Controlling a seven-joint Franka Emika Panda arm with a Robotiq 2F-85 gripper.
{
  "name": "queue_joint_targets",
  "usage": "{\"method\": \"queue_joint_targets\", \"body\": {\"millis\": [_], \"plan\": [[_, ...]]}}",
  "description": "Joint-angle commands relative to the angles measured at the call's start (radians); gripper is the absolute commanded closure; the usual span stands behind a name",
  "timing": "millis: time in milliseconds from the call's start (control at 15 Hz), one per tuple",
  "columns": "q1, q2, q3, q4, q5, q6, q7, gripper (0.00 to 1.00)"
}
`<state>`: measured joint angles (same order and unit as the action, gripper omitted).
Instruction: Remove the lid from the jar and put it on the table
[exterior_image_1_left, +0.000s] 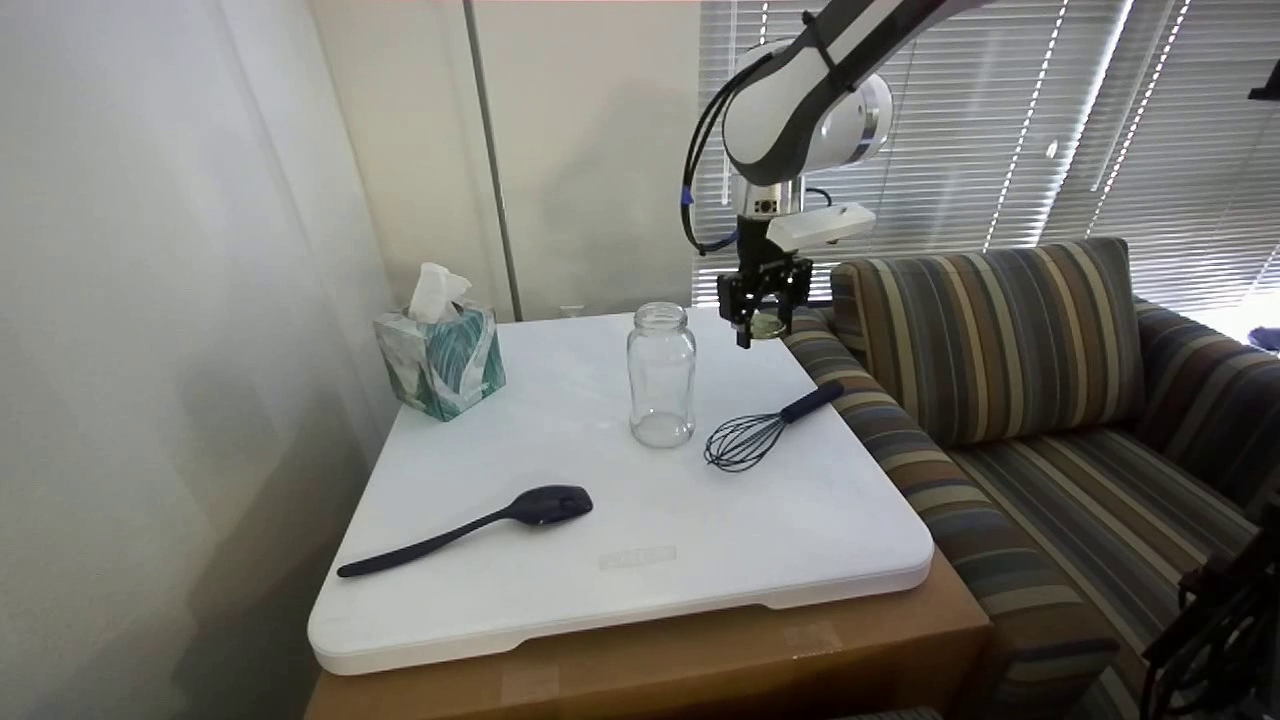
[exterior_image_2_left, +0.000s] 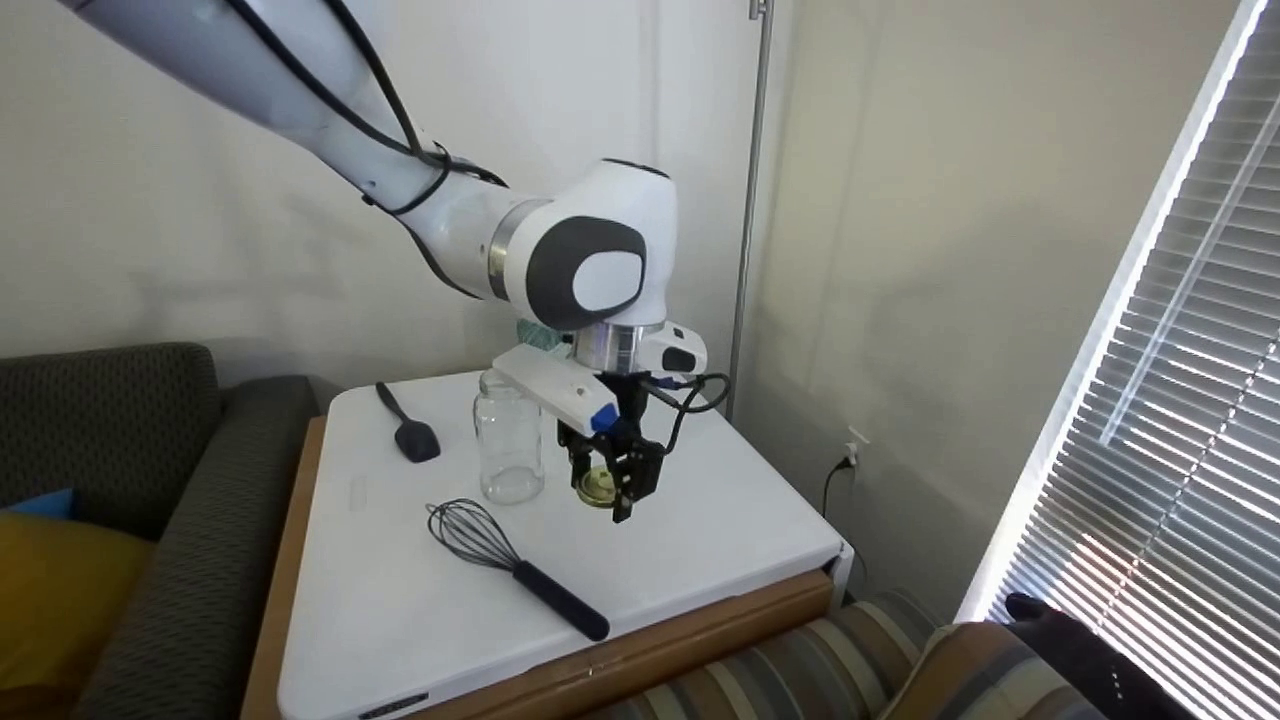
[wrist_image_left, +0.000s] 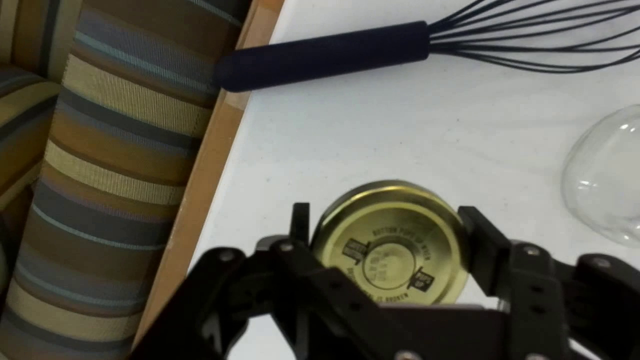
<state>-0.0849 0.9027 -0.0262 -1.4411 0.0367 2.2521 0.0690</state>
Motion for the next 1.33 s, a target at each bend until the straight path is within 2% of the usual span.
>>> {"method": "queue_joint_targets", "body": {"millis": [0, 667, 1000, 1267], "plan": [[0.008, 0.071, -0.032, 0.057, 0.026, 0.037, 0.099, 0.53], [-0.006, 0.227, -0.031, 0.184, 0.098, -0.007, 0.229, 0.53], [0.023, 0.247, -0.071, 0.219, 0.112, 0.002, 0.404, 0.53], [0.024, 0.253, -0.07, 0.234, 0.112, -0.018, 0.445, 0.53]]}}
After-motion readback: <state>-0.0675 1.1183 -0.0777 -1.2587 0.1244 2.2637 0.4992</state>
